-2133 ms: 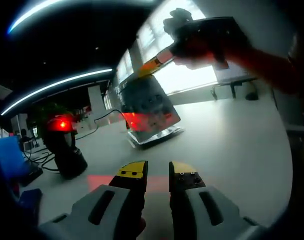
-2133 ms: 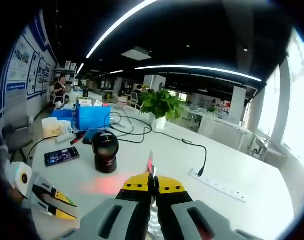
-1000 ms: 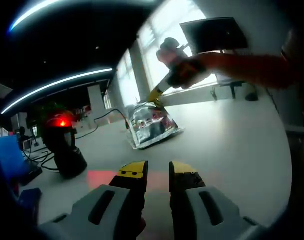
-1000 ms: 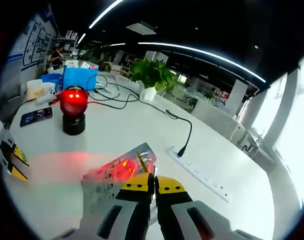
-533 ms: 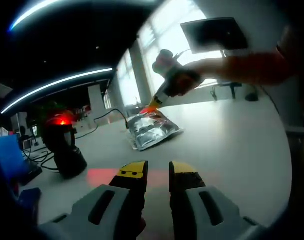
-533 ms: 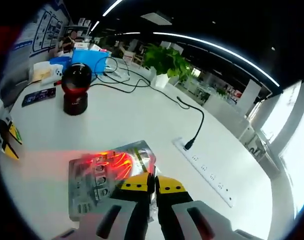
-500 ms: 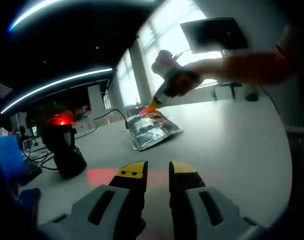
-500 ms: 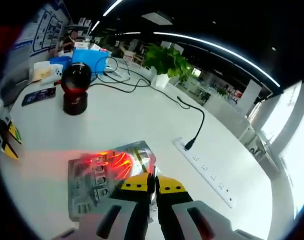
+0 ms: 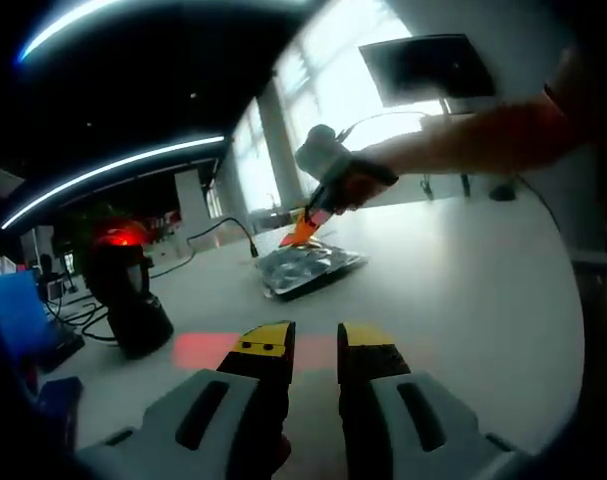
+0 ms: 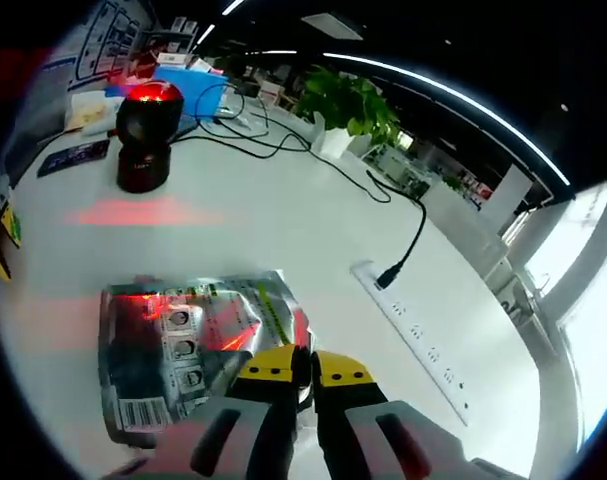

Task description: Clip sheet goods on table flip sheet goods clip sheet goods scan sheet goods put sheet goods back to table

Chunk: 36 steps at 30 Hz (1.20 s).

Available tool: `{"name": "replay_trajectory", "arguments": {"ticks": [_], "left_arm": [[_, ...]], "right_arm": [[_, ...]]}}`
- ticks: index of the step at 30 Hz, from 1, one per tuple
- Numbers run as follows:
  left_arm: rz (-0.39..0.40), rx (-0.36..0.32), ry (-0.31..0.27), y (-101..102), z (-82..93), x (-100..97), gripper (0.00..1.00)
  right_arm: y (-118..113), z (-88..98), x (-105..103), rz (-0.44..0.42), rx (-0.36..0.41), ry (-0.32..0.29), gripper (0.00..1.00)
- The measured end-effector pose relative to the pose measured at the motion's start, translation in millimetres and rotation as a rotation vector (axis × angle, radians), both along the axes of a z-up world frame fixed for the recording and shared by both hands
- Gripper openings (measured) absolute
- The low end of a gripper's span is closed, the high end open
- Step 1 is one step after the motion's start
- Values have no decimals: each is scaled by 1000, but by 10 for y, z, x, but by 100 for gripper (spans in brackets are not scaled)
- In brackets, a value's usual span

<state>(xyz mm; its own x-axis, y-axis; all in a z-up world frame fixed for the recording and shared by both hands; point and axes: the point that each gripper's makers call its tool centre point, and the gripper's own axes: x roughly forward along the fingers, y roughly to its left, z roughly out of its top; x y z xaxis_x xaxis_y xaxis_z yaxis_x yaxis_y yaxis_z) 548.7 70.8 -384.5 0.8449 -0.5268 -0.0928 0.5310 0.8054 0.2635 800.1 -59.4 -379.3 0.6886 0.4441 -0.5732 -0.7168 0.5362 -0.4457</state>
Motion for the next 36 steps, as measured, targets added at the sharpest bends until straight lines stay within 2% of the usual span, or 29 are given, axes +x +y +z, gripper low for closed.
{"name": "replay_trajectory", "arguments": {"ticks": [12, 18, 20, 24, 25, 30, 36], "left_arm": [[-2, 1, -1, -5, 2, -7, 9], [-1, 3, -1, -6, -1, -7, 9], [0, 4, -1, -4, -1, -5, 9], [8, 18, -3, 2, -14, 1, 9], [7, 19, -3, -1, -16, -1, 9], [8, 16, -2, 6, -13, 1, 9], [8, 16, -2, 7, -14, 2, 9]], "right_arm": [[-39, -164, 67, -5, -55, -25, 4], [-71, -158, 86, -20, -49, -48, 6], [-108, -123, 120, -49, -34, -59, 10], [-228, -28, 185, -112, -11, -87, 25], [-243, 0, 183, -112, -3, -90, 26], [-351, 123, 174, -140, 26, -132, 14], [-465, 140, 102, -161, 50, -131, 0]]}}
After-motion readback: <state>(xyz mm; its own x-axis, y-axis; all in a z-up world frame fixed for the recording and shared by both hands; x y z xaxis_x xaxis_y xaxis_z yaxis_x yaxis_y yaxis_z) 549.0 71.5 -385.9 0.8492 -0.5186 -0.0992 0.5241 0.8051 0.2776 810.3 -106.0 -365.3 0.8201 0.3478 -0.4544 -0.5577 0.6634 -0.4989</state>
